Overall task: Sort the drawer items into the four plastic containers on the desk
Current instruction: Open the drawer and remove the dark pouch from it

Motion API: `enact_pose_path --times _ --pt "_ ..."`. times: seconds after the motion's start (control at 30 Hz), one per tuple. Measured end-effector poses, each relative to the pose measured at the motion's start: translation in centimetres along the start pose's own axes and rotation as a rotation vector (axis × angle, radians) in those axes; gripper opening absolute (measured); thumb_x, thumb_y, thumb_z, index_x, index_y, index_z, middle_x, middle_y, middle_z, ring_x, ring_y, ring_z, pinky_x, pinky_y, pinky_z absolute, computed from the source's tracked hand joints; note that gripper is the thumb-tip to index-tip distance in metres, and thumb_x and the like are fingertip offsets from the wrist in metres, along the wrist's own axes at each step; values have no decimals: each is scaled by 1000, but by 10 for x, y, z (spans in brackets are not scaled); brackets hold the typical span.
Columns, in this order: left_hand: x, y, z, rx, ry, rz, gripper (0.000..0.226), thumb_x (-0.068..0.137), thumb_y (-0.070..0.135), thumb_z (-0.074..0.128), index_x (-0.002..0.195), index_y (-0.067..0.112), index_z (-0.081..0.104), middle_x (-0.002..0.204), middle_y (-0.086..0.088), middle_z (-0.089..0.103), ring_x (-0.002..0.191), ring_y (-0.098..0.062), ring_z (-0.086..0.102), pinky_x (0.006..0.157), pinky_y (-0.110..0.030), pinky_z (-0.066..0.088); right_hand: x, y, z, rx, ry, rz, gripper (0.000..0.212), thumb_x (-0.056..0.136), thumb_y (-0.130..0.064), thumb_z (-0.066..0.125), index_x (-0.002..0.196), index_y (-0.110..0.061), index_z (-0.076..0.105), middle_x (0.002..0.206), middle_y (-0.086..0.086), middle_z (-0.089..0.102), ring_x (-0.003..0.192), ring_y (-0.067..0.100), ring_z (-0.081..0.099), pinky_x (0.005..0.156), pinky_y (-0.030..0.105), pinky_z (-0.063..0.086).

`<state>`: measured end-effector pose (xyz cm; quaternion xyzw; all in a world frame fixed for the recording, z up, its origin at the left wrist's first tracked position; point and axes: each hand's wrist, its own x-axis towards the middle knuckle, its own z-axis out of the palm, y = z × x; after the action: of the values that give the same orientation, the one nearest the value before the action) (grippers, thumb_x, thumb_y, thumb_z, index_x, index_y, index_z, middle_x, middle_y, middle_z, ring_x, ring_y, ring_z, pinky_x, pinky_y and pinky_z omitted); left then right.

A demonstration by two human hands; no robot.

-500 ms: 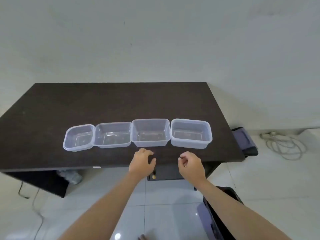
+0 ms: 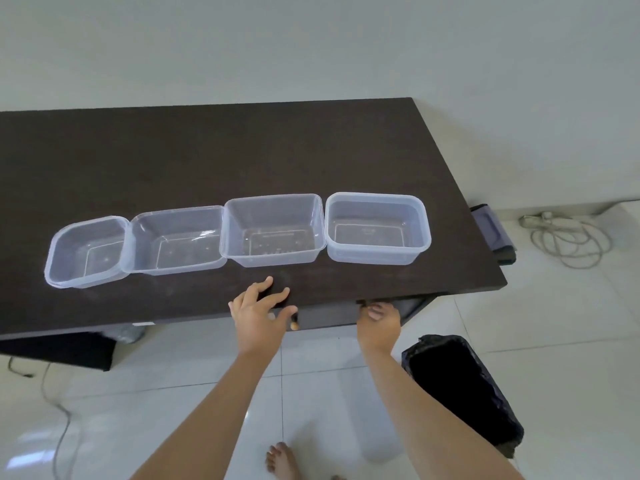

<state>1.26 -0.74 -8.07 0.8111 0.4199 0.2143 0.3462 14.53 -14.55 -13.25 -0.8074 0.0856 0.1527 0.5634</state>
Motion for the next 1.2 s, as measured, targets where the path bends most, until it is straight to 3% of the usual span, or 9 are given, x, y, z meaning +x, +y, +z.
enact_pose_path --times 0.1,0.27,0.33,0.47,0.67,0.73,0.9,1.03,1.2 --pt "0 -2 2 18 24 21 29 73 22 79 102 25 74 127 5 56 107 -4 30 111 -53 23 9 6 11 58 5 29 17 81 7 56 85 -9 53 71 1 53 69 16 48 77 27 39" --pt "-2 3 0 -3 14 -7 28 75 20 78 102 25 74 128 6 54 121 -19 36 117 -48 8 19 8 12 52 23 0 22 82 13 43 74 -6 50 58 -4 40 50 5 35 63 22 34" --pt "-4 3 0 -5 -1 -14 29 75 21 78 103 25 74 129 7 53 123 -18 35 118 -47 6 20 12 11 -10 24 -26 17 80 10 46 79 -6 51 57 -6 42 51 7 38 61 21 36" --pt "-2 1 0 -7 -9 -10 30 75 22 78 105 26 73 129 7 53 122 -18 36 117 -49 11 7 12 0 -37 54 -113 10 84 1 59 87 -9 56 65 -1 54 59 9 49 56 -3 36" --pt "-5 7 -2 4 -41 -24 32 80 24 74 112 23 70 138 3 50 135 -23 33 118 -52 5 -12 36 -16 -49 85 -117 14 84 -8 67 95 -2 62 80 7 63 74 20 58 60 -2 38" --pt "-13 10 0 9 -73 -33 35 86 25 67 121 23 64 148 3 40 143 -22 22 117 -50 3 -15 37 -19 -55 77 -105 15 84 -9 67 95 -1 61 80 7 62 74 19 58 58 -1 38" --pt "-55 12 7 60 -79 -12 58 88 31 64 141 21 43 160 -5 6 147 -24 3 117 -40 17 -20 36 -24 -85 65 -95 14 84 -9 66 95 -2 61 82 8 62 75 19 57 56 2 36" --pt "-84 15 8 -5 -160 -180 70 88 40 60 148 27 27 158 3 -19 146 -20 -5 102 -26 22 -28 34 -30 -79 68 -129 15 83 -1 65 82 -11 55 77 13 59 72 23 55 59 -1 37" --pt "-99 7 8 -111 -256 -284 69 91 43 55 149 25 22 157 5 18 145 -14 19 112 -29 25 -56 53 -52 -121 68 -81 9 84 0 62 92 -1 58 75 9 58 73 22 55 58 11 37"
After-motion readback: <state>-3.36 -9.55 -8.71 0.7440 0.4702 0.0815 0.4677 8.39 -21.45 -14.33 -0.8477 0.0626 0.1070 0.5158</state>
